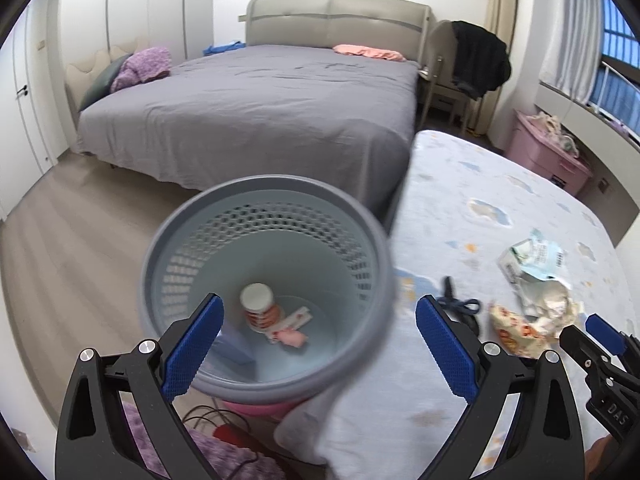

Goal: Collect trash
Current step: 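Move both tools back toward the table, then grasp the crumpled paper with the right gripper while the left gripper grasps the snack wrapper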

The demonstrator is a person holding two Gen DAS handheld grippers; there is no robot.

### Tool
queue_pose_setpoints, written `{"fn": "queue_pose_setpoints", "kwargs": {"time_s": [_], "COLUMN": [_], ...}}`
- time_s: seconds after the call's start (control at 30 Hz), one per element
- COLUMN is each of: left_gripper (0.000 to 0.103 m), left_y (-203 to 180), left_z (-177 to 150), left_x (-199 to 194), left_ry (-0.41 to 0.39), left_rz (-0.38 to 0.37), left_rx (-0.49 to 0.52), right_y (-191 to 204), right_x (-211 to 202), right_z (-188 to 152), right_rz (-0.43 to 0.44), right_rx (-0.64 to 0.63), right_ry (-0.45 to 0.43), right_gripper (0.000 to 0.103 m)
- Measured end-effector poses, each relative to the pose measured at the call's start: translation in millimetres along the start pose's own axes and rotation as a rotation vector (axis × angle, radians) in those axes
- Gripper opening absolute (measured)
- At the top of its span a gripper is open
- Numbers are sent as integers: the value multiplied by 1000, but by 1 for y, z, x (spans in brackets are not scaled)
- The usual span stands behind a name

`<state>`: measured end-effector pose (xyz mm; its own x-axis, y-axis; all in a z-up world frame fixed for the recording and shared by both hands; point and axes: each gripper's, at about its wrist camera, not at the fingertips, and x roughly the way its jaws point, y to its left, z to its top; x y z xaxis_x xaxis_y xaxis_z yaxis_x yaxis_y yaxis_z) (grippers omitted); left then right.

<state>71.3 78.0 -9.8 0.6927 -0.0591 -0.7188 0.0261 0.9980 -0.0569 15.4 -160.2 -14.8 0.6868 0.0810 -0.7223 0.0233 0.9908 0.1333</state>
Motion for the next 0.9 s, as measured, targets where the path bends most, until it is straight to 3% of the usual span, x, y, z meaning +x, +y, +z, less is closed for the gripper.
{"fn": "queue_pose_setpoints", "kwargs": {"time_s": [0.37,0.9], "left_gripper": [95,95], "left_y": [-40,-67], "left_z": [-12,-24], "left_x": [-1,13], "left_ry": [12,67], "left_rz": [-7,-16], "left_rx": [13,49], "right_y": [-60,-71], "right_x": [14,63], "right_z": [-11,3], "right_rz": [-44,-45], "right_rx": [107,194], "right_ry": [63,137], "right_gripper": [74,77]}}
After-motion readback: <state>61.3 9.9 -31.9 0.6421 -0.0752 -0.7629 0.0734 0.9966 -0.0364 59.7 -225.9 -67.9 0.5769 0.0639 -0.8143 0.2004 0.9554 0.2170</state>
